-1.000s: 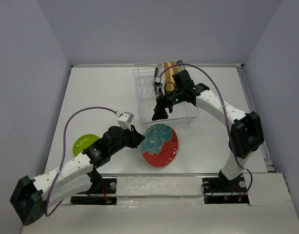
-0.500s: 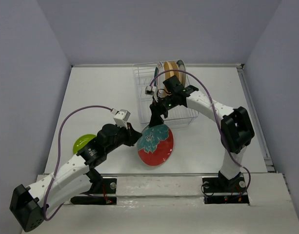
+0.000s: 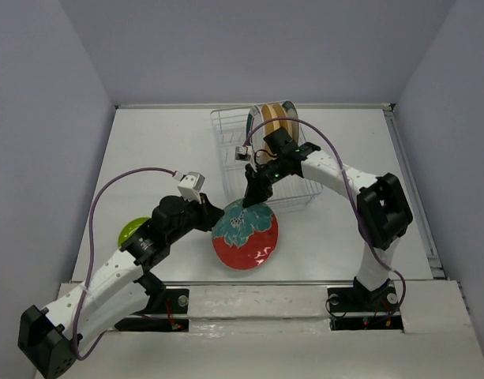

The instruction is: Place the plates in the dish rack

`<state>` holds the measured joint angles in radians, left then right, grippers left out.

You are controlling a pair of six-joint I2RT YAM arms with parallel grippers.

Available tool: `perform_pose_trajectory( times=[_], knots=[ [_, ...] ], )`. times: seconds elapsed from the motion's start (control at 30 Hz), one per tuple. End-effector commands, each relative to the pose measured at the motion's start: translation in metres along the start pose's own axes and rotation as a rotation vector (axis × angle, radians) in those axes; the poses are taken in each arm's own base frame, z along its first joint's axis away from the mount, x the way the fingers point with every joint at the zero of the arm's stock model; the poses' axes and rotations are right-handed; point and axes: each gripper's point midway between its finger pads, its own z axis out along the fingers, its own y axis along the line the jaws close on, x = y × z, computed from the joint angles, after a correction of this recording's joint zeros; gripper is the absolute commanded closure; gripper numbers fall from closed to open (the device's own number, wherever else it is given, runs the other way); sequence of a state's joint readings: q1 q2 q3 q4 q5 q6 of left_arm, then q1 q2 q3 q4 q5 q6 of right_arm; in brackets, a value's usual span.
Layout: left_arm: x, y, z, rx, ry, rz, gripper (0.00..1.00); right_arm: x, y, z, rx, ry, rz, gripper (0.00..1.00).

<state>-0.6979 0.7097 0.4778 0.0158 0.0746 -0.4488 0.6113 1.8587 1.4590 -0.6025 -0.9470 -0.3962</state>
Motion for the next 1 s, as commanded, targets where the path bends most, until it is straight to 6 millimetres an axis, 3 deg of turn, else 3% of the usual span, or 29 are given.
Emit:
perform_pose_trajectory(
  times=[0.0,0.2,0.27,0.33,0.37,0.4,0.47,0.5,0.63,0.77,0.87,0.9,0.97],
  knots=[
    [-0.109,-0.063,-0.028,0.201,-0.322,-0.022,0.94,-0.021,0.053,-0.007,-0.153,-0.062,-0.058,0.93],
    [-0.142,-0.062,-0.043,0.139,-0.389,0.022,0.94,-0.062,0.078,-0.030,-0.136,-0.174,-0.181,0.93],
    [-0.161,-0.065,-0.054,0.116,-0.434,0.034,0.94,-0.076,0.077,-0.037,-0.077,-0.200,-0.177,0.93],
    [-0.175,-0.062,-0.062,0.078,-0.472,0.057,0.87,-0.092,0.079,-0.047,-0.025,-0.234,-0.193,0.93],
    [-0.178,-0.061,-0.063,0.067,-0.482,0.065,0.80,-0.103,0.080,-0.052,-0.003,-0.253,-0.210,0.93],
    [-0.181,-0.056,-0.064,0.033,-0.491,0.067,0.61,-0.111,0.074,-0.056,0.052,-0.267,-0.207,0.93],
    [-0.192,-0.054,-0.070,0.001,-0.517,0.076,0.38,-0.129,0.071,-0.068,0.127,-0.304,-0.223,0.93],
    [-0.195,-0.049,-0.072,-0.032,-0.525,0.075,0.21,-0.138,0.069,-0.072,0.158,-0.326,-0.212,0.93],
    [-0.221,-0.045,-0.100,-0.104,-0.611,0.089,0.01,-0.175,0.041,-0.105,0.386,-0.437,-0.154,0.93],
    [-0.228,-0.029,-0.123,-0.212,-0.643,0.131,0.01,-0.206,0.031,-0.128,0.510,-0.532,-0.079,0.93],
    [-0.227,-0.016,-0.130,-0.275,-0.665,0.143,0.01,-0.223,0.011,-0.141,0.613,-0.597,0.001,0.93],
    [-0.227,-0.013,-0.131,-0.288,-0.676,0.138,0.01,-0.225,0.001,-0.141,0.639,-0.615,0.051,0.93],
    [-0.216,-0.006,-0.124,-0.302,-0.661,0.145,0.01,-0.238,-0.013,-0.160,0.750,-0.684,0.094,0.93]
  ],
)
